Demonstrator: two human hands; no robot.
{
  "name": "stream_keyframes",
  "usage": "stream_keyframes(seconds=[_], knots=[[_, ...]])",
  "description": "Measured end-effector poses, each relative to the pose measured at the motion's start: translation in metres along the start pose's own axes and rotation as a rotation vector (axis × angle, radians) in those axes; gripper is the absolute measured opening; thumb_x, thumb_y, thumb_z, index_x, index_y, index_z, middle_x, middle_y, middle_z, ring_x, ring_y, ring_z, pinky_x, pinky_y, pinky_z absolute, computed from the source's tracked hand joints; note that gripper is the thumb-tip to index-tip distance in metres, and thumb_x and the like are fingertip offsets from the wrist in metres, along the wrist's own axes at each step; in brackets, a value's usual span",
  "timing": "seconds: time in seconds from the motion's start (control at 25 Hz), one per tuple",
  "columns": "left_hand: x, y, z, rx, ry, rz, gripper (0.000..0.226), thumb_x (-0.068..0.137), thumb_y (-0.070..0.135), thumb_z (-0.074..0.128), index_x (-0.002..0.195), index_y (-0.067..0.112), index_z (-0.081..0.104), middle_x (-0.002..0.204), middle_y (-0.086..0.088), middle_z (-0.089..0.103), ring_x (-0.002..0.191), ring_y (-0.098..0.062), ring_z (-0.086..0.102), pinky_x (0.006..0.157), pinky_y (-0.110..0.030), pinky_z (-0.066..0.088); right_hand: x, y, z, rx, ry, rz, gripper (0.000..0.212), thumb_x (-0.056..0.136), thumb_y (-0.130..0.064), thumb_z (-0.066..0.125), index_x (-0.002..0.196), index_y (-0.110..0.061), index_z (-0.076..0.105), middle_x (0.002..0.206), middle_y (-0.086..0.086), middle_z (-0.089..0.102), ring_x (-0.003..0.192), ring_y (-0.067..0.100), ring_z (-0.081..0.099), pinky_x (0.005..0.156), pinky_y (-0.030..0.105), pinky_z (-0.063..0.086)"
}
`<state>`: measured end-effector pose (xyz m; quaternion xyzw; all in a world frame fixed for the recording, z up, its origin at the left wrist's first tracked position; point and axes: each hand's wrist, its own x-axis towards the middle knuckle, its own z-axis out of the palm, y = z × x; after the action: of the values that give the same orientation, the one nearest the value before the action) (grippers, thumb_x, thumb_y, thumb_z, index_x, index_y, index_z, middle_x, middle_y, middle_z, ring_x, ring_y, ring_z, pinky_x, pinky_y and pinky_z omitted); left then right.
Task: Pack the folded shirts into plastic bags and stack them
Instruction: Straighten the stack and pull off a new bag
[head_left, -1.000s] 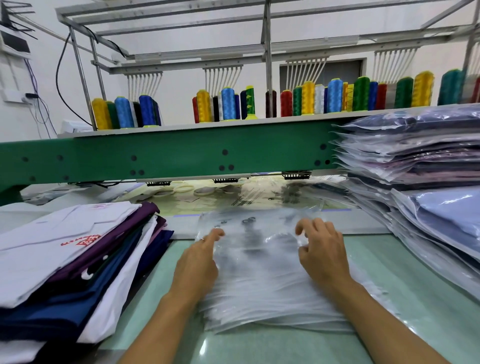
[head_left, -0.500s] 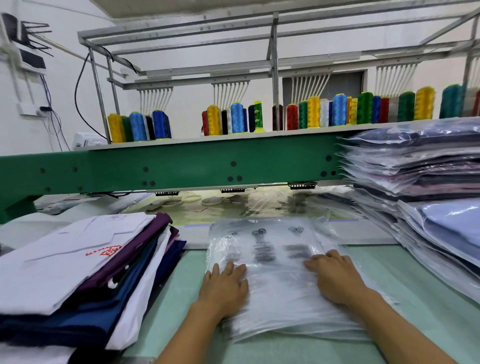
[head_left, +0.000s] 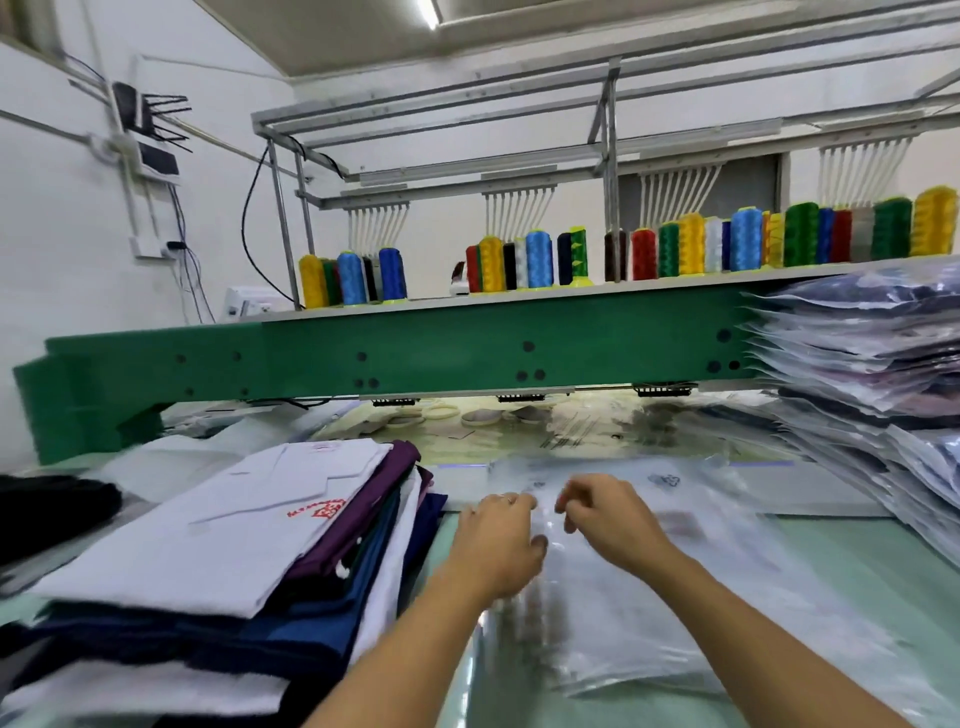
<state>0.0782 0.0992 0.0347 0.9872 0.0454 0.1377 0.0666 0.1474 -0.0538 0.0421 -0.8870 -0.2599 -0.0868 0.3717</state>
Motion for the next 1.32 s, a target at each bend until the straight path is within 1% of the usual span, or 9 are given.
stream_keyframes(seconds=[0.16, 0.44, 0.52, 0.64, 0.76, 0.92, 1.08, 1.2, 1.32], knots=[[-0.017, -0.064, -0.063, 0.191, 0.057, -0.175, 0.048, 0.090, 0.025, 0.055, 0.138, 0.019, 0.047, 0.139, -0.004, 0.055, 0.129, -0.030, 0.048, 0.101, -0.044, 0.041, 0.010, -0.074, 0.044, 0.242, -0.143, -0.067, 0.025, 0.081, -0.006, 0.050, 0.077, -0.021, 0.069, 0.065, -0.001, 0.073, 0.069, 0.020, 0.068, 0.067, 0.039, 0.056], [-0.065, -0.174, -0.123, 0.111, -0.035, -0.493, 0.048, 0.091, 0.050, 0.054, 0.129, 0.020, 0.056, 0.136, -0.006, 0.057, 0.125, -0.031, 0.050, 0.100, -0.042, 0.045, 0.027, -0.184, 0.113, 0.649, -0.265, -0.027, 0.025, 0.084, 0.001, 0.051, 0.100, -0.008, 0.067, 0.080, 0.010, 0.073, 0.066, 0.017, 0.064, 0.067, 0.032, 0.054], [-0.076, -0.184, -0.128, 0.099, -0.071, -0.482, 0.057, 0.086, 0.060, 0.058, 0.126, 0.019, 0.057, 0.131, -0.005, 0.059, 0.121, -0.032, 0.052, 0.098, -0.043, 0.046, 0.029, -0.205, 0.128, 0.612, -0.273, 0.020, 0.022, 0.085, -0.005, 0.052, 0.103, -0.005, 0.066, 0.084, 0.010, 0.070, 0.075, 0.024, 0.065, 0.074, 0.037, 0.055], [-0.079, -0.181, -0.127, 0.193, -0.118, -0.433, 0.053, 0.077, 0.066, 0.060, 0.105, 0.022, 0.052, 0.120, -0.005, 0.063, 0.109, -0.030, 0.056, 0.085, -0.039, 0.047, 0.030, -0.225, 0.132, 0.308, -0.221, 0.019, 0.008, 0.084, -0.013, 0.052, 0.076, -0.012, 0.054, 0.072, 0.004, 0.051, 0.070, 0.023, 0.050, 0.055, 0.029, 0.036], [-0.076, -0.176, -0.135, 0.352, 0.035, -0.361, 0.027, 0.088, 0.049, 0.058, 0.092, 0.022, 0.053, 0.109, -0.008, 0.067, 0.093, -0.029, 0.061, 0.070, -0.032, 0.040, 0.032, -0.230, 0.130, 0.221, -0.231, 0.042, 0.012, 0.086, -0.019, 0.051, 0.090, -0.008, 0.055, 0.086, 0.012, 0.060, 0.082, 0.030, 0.060, 0.071, 0.038, 0.054], [-0.074, -0.192, -0.158, 0.140, 0.258, -0.460, 0.020, 0.079, 0.023, 0.063, 0.069, 0.015, 0.047, 0.075, -0.005, 0.057, 0.067, -0.027, 0.052, 0.050, -0.030, 0.031, 0.031, -0.227, 0.127, 0.639, -0.381, 0.193, 0.025, 0.093, -0.019, 0.051, 0.108, -0.001, 0.058, 0.095, 0.025, 0.069, 0.081, 0.035, 0.073, 0.075, 0.041, 0.063], [-0.069, -0.188, -0.173, 0.095, 0.251, -0.406, 0.031, 0.073, 0.021, 0.067, 0.057, 0.015, 0.041, 0.056, -0.001, 0.041, 0.057, -0.025, 0.041, 0.045, -0.029, 0.024, 0.043, -0.230, 0.124, 0.853, -0.403, 0.329, 0.034, 0.096, -0.031, 0.054, 0.122, -0.009, 0.055, 0.115, 0.020, 0.062, 0.103, 0.034, 0.067, 0.082, 0.041, 0.062], [-0.068, -0.178, -0.168, -0.035, 0.265, -0.386, 0.027, 0.075, 0.022, 0.067, 0.057, 0.014, 0.049, 0.051, -0.001, 0.045, 0.054, -0.023, 0.043, 0.047, -0.029, 0.027, 0.044, -0.240, 0.127, 0.959, -0.608, 0.378, 0.050, 0.092, -0.057, 0.058, 0.120, -0.014, 0.061, 0.112, 0.013, 0.068, 0.102, 0.029, 0.069, 0.088, 0.040, 0.059], [-0.073, -0.168, -0.168, -0.419, 0.140, -0.312, 0.025, 0.079, 0.027, 0.061, 0.058, 0.014, 0.064, 0.049, 0.004, 0.060, 0.047, -0.015, 0.055, 0.051, -0.024, 0.044, 0.041, -0.244, 0.134, 1.073, -0.590, 0.394, 0.030, 0.094, -0.027, 0.061, 0.110, -0.003, 0.069, 0.101, 0.013, 0.074, 0.089, 0.028, 0.072, 0.077, 0.035, 0.057]])
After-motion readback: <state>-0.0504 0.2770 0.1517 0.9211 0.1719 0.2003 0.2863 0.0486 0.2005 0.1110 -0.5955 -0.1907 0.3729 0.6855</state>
